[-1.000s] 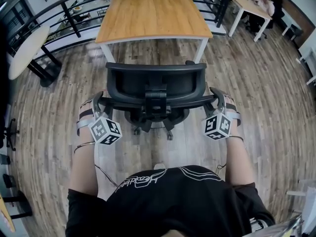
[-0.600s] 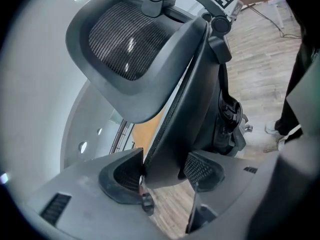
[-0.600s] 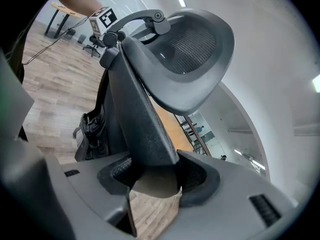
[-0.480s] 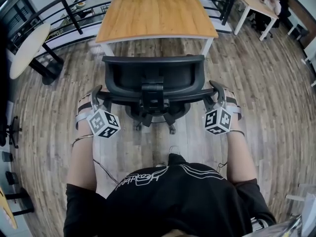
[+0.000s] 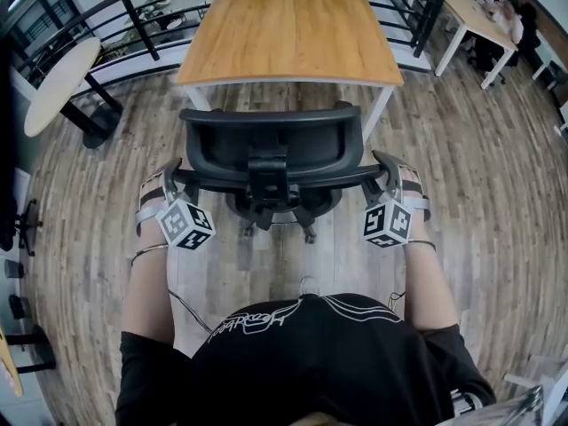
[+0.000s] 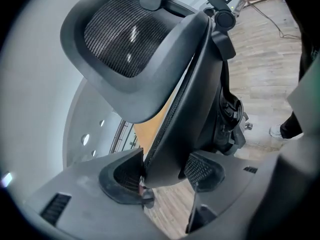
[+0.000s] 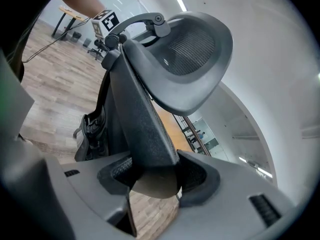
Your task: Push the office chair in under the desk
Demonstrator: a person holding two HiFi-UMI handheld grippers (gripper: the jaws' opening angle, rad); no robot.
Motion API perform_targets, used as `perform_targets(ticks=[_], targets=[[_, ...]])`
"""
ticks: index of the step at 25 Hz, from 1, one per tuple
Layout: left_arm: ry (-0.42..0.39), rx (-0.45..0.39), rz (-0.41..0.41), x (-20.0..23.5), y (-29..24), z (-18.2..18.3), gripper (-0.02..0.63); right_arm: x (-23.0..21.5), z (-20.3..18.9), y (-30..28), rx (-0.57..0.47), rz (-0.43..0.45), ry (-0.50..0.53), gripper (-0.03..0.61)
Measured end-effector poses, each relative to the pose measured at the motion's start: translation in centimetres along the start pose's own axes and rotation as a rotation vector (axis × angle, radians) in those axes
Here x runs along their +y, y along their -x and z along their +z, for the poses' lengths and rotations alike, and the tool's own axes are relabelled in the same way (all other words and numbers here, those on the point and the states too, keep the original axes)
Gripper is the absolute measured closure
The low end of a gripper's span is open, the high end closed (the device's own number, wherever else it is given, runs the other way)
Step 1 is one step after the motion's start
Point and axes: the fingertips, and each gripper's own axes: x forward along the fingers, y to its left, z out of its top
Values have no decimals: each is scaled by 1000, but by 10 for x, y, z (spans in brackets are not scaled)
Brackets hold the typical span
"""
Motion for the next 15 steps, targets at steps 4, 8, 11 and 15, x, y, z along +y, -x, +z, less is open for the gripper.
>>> perform_targets(ticks=[4, 8, 11, 15], targets=[[11, 13, 8, 9, -16, 9, 380, -14, -2, -20, -23, 3, 2, 331], [21, 36, 19, 14, -30, 16, 380, -24, -6, -39, -48, 15, 9, 331], [27, 45, 27, 17, -40, 20, 380, -30, -8, -49, -65, 19, 11, 331], [37, 60, 34, 40, -63, 39, 380, -59, -10, -75, -80, 31, 10, 331]])
